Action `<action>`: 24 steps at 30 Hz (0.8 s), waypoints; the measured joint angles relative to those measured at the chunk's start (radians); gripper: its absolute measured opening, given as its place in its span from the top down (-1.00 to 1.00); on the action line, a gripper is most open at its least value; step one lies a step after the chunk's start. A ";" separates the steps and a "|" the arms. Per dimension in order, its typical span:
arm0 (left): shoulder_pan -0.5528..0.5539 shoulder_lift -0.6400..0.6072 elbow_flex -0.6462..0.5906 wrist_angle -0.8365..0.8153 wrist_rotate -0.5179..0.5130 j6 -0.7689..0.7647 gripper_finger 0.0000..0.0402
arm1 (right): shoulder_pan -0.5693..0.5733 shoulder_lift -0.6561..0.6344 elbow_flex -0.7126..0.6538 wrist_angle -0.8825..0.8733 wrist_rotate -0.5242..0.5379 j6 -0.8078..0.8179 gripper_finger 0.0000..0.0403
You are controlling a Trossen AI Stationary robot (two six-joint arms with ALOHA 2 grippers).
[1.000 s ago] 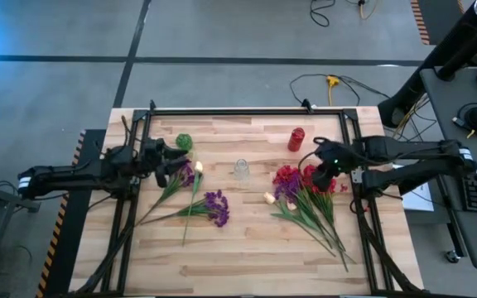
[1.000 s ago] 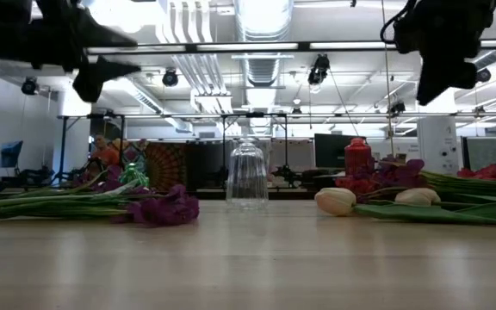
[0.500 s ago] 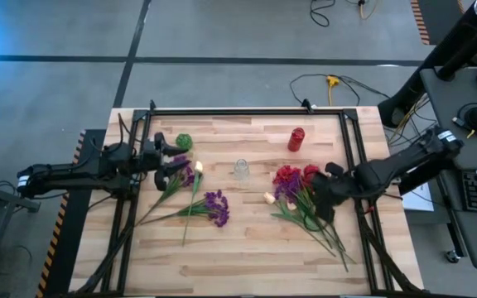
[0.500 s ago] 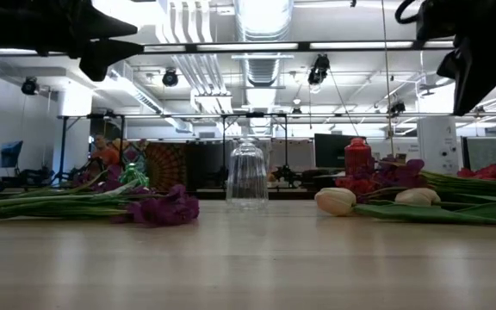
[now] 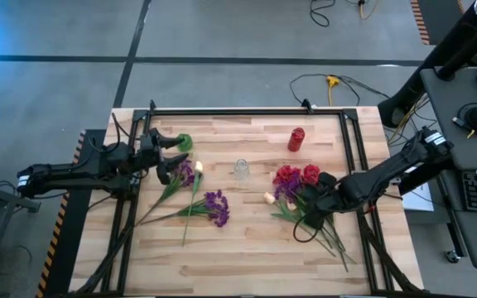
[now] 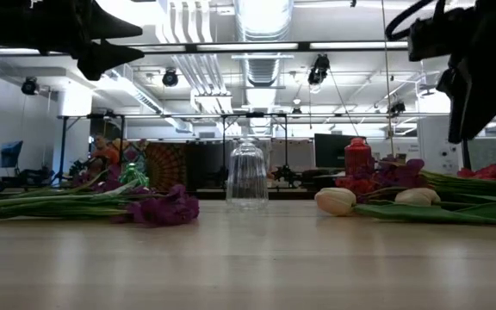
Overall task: Sort flowers into vase by color
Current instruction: Put the bottom right violet flowers into the red vase
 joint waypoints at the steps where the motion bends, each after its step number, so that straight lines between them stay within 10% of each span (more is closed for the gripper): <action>1: 0.000 0.000 0.000 0.000 0.000 0.000 -0.39 | 0.000 0.013 0.000 0.000 0.000 0.008 -0.22; 24: 0.000 0.001 0.000 0.001 -0.002 0.000 -0.38 | 0.000 -0.002 -0.197 0.224 0.046 0.051 -0.33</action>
